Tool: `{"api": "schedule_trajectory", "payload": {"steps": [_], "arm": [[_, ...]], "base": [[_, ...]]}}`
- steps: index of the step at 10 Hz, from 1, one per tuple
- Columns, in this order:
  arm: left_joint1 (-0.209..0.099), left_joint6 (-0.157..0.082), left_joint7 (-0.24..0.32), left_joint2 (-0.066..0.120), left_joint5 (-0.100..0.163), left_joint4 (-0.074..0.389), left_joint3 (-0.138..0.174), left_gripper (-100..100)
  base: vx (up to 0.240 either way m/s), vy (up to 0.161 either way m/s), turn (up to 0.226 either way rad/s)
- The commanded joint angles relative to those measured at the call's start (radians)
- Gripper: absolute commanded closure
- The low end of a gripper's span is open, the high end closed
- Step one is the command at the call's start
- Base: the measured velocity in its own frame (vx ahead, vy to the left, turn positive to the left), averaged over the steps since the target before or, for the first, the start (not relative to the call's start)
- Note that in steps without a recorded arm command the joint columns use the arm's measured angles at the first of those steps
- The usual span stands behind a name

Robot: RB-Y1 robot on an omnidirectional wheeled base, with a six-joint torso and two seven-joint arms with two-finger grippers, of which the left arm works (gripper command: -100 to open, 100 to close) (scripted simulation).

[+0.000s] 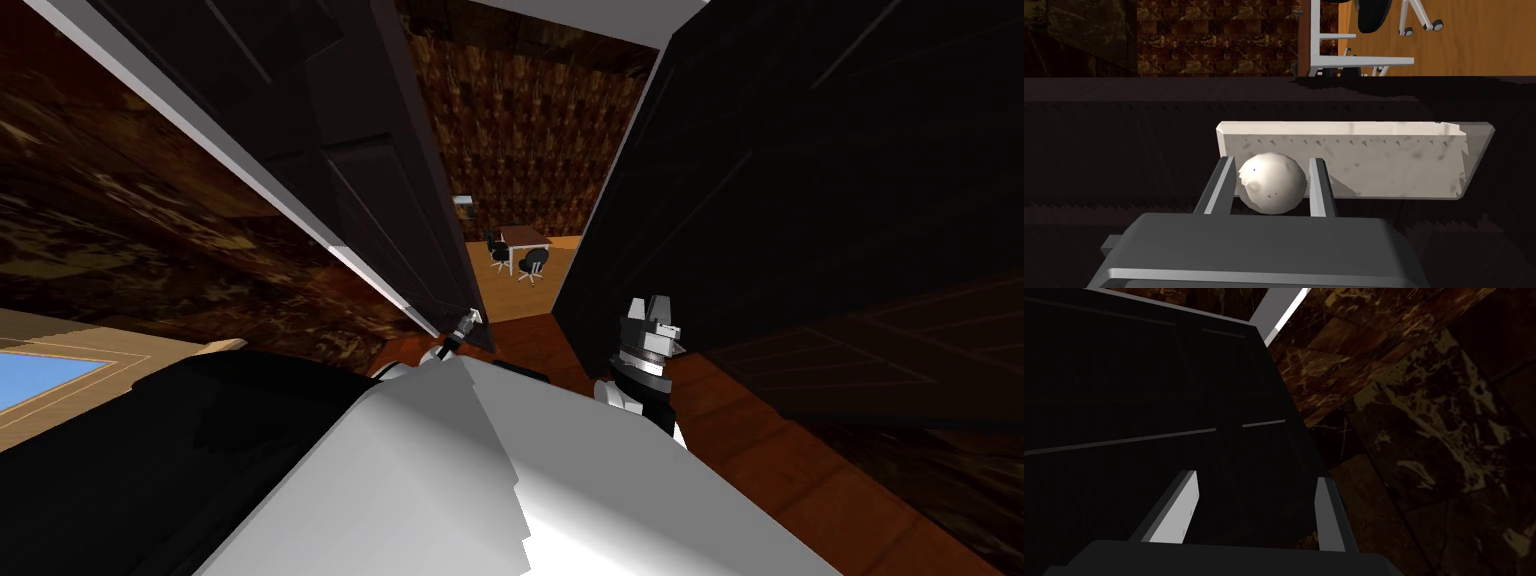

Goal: Pull the door open

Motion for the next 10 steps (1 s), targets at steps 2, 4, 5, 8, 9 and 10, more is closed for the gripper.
{"api": "schedule_trajectory", "payload": {"steps": [2, 4, 5, 8, 9, 10], "arm": [[-0.031, 0.023, 0.005, -0.010, -0.024, 0.008, 0.019, 100], [-0.049, 0.025, 0.006, -0.014, -0.033, 0.023, 0.026, 100], [-0.057, 0.026, 0.007, -0.016, -0.037, 0.031, 0.029, 100], [-0.089, 0.030, 0.009, -0.024, -0.052, 0.058, 0.040, 100], [-0.082, 0.035, 0.009, -0.024, -0.050, 0.044, 0.037, 100], [-0.064, 0.000, 0.031, -0.007, -0.066, 0.048, 0.024, 100]], "base": [[-0.231, 0.083, -0.111], [-0.086, 0.023, -0.017], [-0.097, 0.035, -0.046], [-0.106, 0.046, -0.060], [-0.045, 0.019, -0.031], [-0.141, 0.060, -0.118]]}}
